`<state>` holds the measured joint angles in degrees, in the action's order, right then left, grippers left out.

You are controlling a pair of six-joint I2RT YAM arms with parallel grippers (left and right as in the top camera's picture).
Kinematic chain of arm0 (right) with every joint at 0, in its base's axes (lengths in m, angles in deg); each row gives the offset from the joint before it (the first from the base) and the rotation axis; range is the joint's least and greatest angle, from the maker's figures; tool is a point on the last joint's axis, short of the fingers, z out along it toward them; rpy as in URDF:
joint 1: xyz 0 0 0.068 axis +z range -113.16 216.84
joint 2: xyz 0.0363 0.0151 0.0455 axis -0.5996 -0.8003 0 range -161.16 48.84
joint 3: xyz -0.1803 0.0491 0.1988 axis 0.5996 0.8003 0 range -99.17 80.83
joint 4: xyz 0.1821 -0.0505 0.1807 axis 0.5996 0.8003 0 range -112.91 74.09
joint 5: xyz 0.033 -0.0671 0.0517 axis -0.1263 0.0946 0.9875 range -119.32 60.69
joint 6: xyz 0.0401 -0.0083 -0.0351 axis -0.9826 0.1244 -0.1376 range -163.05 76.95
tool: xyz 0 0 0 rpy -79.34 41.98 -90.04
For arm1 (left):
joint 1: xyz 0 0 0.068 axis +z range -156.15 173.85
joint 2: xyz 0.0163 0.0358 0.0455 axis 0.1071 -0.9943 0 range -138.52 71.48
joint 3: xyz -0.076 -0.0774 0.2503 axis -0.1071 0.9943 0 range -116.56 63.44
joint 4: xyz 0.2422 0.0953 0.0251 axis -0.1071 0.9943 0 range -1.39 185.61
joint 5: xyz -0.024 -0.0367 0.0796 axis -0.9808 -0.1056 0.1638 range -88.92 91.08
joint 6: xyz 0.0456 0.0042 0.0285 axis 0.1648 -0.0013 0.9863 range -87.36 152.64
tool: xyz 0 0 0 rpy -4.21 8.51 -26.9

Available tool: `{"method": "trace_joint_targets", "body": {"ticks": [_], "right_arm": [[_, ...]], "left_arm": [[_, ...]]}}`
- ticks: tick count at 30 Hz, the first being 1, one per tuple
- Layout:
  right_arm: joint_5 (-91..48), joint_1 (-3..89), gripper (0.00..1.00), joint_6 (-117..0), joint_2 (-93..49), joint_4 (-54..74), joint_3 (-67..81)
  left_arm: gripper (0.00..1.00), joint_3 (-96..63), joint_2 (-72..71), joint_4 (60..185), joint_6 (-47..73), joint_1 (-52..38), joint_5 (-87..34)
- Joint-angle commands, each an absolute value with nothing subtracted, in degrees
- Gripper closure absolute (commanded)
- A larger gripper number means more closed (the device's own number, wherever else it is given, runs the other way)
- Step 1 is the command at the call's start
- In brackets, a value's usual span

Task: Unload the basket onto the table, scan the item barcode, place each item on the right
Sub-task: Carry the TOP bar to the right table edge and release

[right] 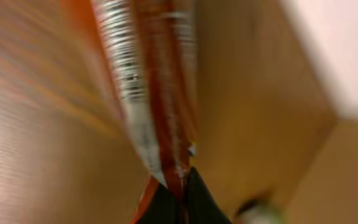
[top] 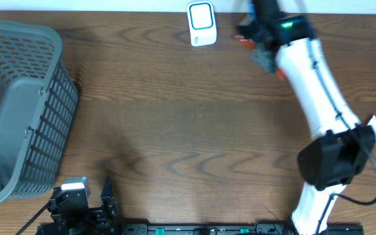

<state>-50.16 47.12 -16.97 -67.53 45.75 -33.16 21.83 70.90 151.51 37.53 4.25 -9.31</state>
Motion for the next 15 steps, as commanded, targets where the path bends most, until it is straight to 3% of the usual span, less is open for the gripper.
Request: {"method": "trace_joint_targets", "body": {"ticks": [1,15], "right_arm": [[-46.8,38.8,0.99,-31.2,-68.5,46.2,-29.3],[-46.8,9.1,0.99,-51.8,-68.5,27.7,2.9]], "left_arm": [[0.16,21.7,71.2,151.5,37.5,4.1,-9.7],[0.16,21.7,71.2,151.5,37.5,4.1,-9.7]]}}
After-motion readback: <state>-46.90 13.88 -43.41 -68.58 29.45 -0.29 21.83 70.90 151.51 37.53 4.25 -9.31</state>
